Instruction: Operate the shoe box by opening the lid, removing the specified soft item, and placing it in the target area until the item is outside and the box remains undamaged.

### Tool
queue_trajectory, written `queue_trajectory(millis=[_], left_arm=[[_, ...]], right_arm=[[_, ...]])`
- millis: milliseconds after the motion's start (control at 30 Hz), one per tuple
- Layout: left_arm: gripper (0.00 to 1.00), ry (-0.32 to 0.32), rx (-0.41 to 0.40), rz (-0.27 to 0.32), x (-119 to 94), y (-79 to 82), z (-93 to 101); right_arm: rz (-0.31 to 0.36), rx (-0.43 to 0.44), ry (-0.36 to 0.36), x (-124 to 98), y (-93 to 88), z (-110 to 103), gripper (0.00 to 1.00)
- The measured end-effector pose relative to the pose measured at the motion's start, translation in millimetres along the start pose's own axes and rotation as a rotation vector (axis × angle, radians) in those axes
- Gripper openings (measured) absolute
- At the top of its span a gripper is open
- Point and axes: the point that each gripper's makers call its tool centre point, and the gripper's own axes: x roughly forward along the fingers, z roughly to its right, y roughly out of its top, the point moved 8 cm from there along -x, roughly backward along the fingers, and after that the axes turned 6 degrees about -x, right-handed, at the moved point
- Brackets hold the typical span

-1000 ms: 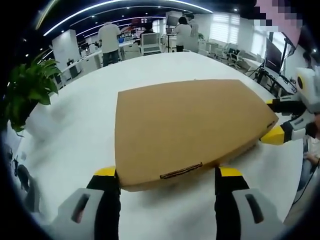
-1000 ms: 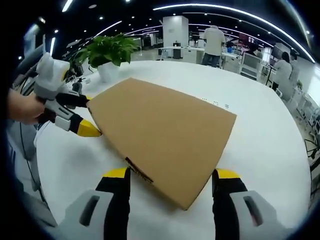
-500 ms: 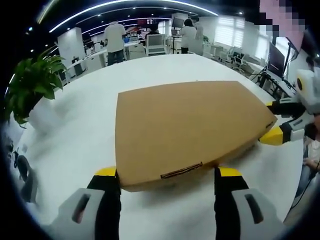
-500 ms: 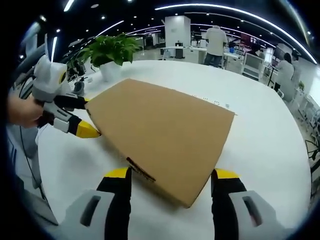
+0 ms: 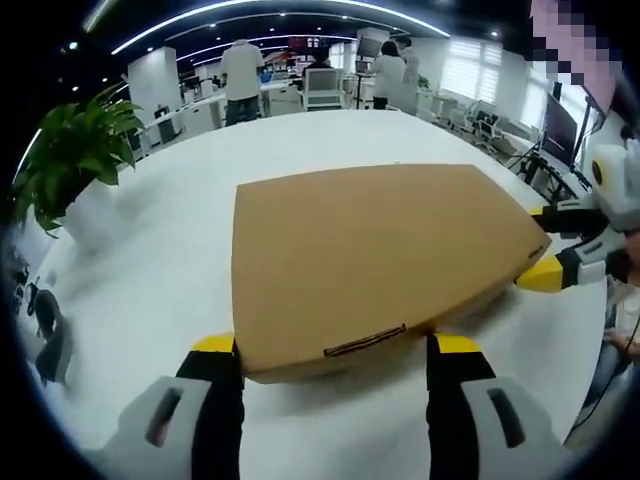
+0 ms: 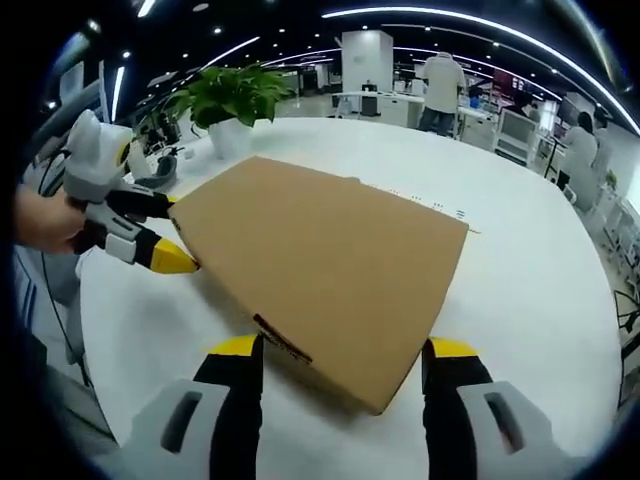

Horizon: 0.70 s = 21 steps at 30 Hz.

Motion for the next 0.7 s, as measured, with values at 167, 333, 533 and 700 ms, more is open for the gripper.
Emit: queue_trajectory(millis=[167,333,533,700], left_arm=[[0.72,-0.002,-0.024,-0.004,-2.6,-2.2,1.1],[0.72,0.002,-0.034,-0.004,-4.9,-4.5,3.1],[0.71,-0.002,-0.055,0.005,-8.2,-7.3,5.0],[0.71,0.002,-0.066,0.003,-9.4,-8.8,6.6]], right_arm=[[0.002,-0.007,0.006,-1.0,-1.1,1.0,0.62],[0.004,-0.006,0.009,-2.2,-2.3,1.0,0.62],[-0.001,-0.008,0.012,-3.9,-2.9,0.7,0.61],[0.000,-0.011,0.014,-4.7,-3.6,0.6,0.61]])
